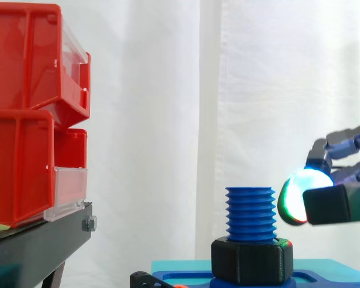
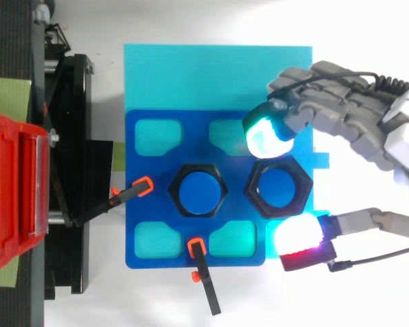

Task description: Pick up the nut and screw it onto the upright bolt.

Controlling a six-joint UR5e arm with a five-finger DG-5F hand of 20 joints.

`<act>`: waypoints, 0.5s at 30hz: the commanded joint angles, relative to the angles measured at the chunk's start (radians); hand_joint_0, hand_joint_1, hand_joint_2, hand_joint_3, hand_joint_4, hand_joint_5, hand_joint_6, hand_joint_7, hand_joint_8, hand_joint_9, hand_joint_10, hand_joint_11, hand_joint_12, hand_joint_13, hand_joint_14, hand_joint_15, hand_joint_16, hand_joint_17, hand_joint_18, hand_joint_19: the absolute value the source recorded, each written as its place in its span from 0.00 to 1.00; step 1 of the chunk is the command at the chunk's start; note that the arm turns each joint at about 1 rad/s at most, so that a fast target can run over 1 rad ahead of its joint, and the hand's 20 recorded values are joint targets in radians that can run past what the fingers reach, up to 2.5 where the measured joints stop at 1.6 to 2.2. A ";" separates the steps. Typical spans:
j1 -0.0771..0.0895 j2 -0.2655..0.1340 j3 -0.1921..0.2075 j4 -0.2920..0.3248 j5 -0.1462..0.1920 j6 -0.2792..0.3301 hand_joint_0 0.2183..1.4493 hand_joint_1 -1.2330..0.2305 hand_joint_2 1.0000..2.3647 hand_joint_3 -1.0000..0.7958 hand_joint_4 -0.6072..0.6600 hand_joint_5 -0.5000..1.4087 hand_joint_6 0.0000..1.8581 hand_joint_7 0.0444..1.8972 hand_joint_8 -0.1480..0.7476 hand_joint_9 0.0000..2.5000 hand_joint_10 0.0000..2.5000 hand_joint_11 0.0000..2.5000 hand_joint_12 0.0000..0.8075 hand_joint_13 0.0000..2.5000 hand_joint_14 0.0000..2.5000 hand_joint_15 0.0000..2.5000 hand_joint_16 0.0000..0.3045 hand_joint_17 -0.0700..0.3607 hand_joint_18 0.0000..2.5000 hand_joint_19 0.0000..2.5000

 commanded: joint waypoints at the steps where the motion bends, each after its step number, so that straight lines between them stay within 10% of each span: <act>1: -0.015 0.034 0.000 -0.026 -0.018 0.000 0.28 0.37 0.00 0.28 0.68 0.17 0.31 0.68 0.50 0.16 0.00 0.00 0.46 0.17 0.00 0.00 0.15 0.40 0.13 0.00; 15: -0.086 0.081 0.028 -0.001 -0.172 -0.024 0.27 0.38 0.00 0.28 0.68 0.17 0.31 0.68 0.50 0.16 0.00 0.00 0.46 0.17 0.00 0.00 0.15 0.40 0.13 0.00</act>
